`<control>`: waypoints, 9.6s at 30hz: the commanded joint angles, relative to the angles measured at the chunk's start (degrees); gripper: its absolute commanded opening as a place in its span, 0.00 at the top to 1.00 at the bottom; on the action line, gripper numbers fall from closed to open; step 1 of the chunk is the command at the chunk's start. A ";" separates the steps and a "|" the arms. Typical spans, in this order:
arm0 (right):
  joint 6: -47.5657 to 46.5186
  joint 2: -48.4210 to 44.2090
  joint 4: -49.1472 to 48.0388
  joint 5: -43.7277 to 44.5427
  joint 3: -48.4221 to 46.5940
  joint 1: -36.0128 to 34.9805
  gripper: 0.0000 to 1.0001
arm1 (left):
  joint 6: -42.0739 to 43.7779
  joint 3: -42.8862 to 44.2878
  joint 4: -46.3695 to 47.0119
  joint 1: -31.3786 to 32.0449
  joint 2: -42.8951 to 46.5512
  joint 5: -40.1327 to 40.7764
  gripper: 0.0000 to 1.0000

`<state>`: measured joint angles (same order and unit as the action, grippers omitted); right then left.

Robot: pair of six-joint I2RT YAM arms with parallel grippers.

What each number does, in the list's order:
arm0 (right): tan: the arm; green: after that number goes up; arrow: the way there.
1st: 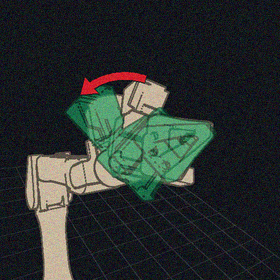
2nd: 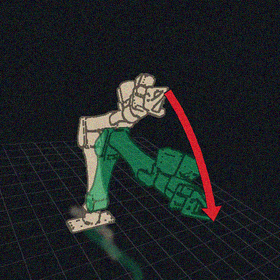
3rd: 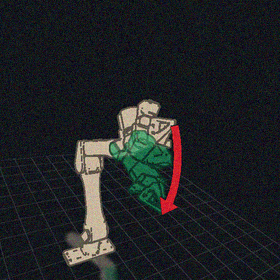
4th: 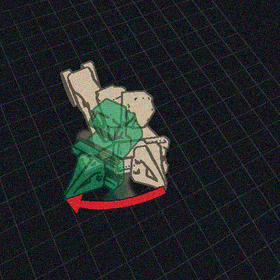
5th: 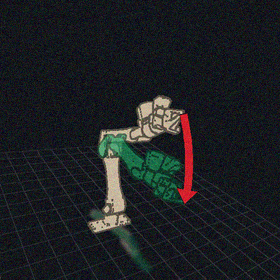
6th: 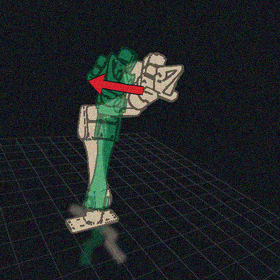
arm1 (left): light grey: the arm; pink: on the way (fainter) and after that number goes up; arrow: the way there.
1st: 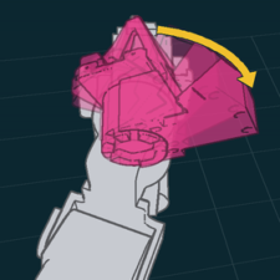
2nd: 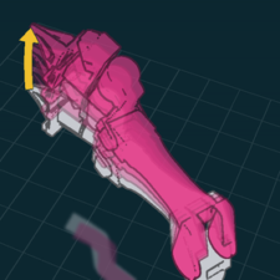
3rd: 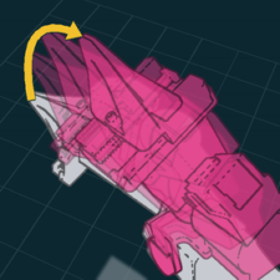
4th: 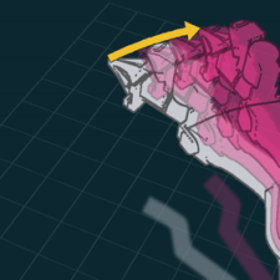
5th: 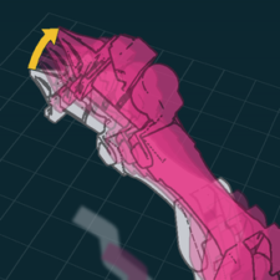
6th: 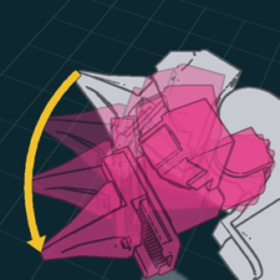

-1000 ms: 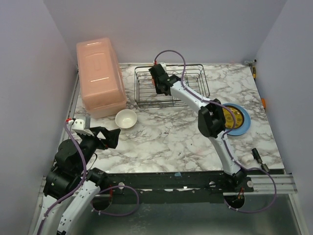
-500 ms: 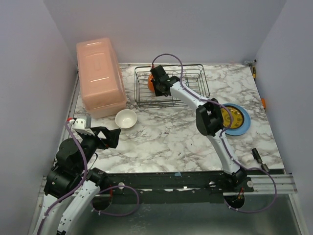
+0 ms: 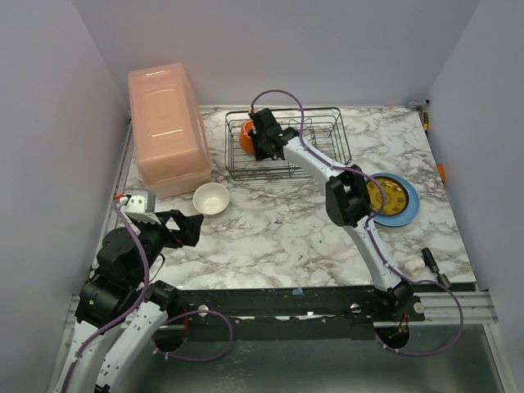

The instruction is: Load the mixed dishes into the dish rack

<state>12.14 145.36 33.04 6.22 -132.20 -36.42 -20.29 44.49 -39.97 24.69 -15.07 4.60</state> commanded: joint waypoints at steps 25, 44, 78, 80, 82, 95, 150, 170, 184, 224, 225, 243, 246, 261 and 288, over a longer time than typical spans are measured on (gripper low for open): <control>5.64 2.42 -10.48 -9.14 -5.94 -1.54 0.44 | 0.69 -0.63 0.90 -1.57 -1.81 0.80 0.01; 6.61 -6.62 -2.48 -3.33 -0.98 -1.51 0.07 | 1.21 -0.85 1.89 -4.03 -3.53 -1.99 0.02; 28.37 -90.10 -15.37 -6.61 91.59 -3.30 0.03 | -35.60 -7.00 7.25 -7.43 -32.11 0.57 0.01; 29.88 -92.83 -15.43 -7.01 93.42 -3.26 0.03 | -37.43 -6.10 7.66 -10.21 -35.84 -2.14 0.01; 31.26 -95.36 -15.08 -7.15 94.94 -3.30 0.03 | -39.40 -6.14 8.69 -13.45 -39.20 -5.88 0.01; 33.13 -98.46 -15.27 -6.62 99.02 -3.30 0.03 | -49.64 -17.54 33.74 -20.82 -52.43 -16.17 0.23; 42.15 -84.35 -60.55 -26.62 102.70 -7.95 0.00 | -42.57 -14.70 60.43 -1.43 -54.49 -53.73 1.00; 41.60 -83.56 -49.79 -13.70 99.35 -13.28 0.36 | -29.06 -9.12 35.95 1.42 -47.08 -36.41 1.00; 48.32 -79.65 -63.88 -18.00 103.47 -13.24 1.00 | -27.31 -7.34 30.52 1.50 -43.53 -33.60 0.67; 13.34 -41.40 -12.78 5.65 36.60 -1.63 1.00 | -3.08 -3.83 4.68 1.28 -6.47 -13.35 0.01; 11.97 -39.79 -11.96 6.16 34.92 -1.63 1.00 | -3.02 -3.93 4.77 1.26 -6.03 -13.30 0.02; -3.20 -18.27 1.42 24.88 14.52 -3.43 1.00 | 3.95 -1.26 1.24 1.26 -5.08 -10.46 0.02; -6.79 -16.32 1.37 30.19 13.61 -5.29 1.00 | 4.12 -1.31 1.92 1.22 -4.02 -10.03 0.01; -17.16 -7.81 2.05 44.06 10.85 -9.98 0.99 | 4.03 -1.40 2.00 -0.02 -2.58 -8.72 0.01; -12.85 -14.91 0.63 22.15 16.26 -10.51 0.00 | 4.21 -1.60 2.35 -1.57 -3.79 -10.05 0.02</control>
<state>-2.90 134.26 32.71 35.70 -117.51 -46.13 -16.80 43.35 -38.63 23.57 -18.50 -5.13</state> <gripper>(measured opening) 0.995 0.985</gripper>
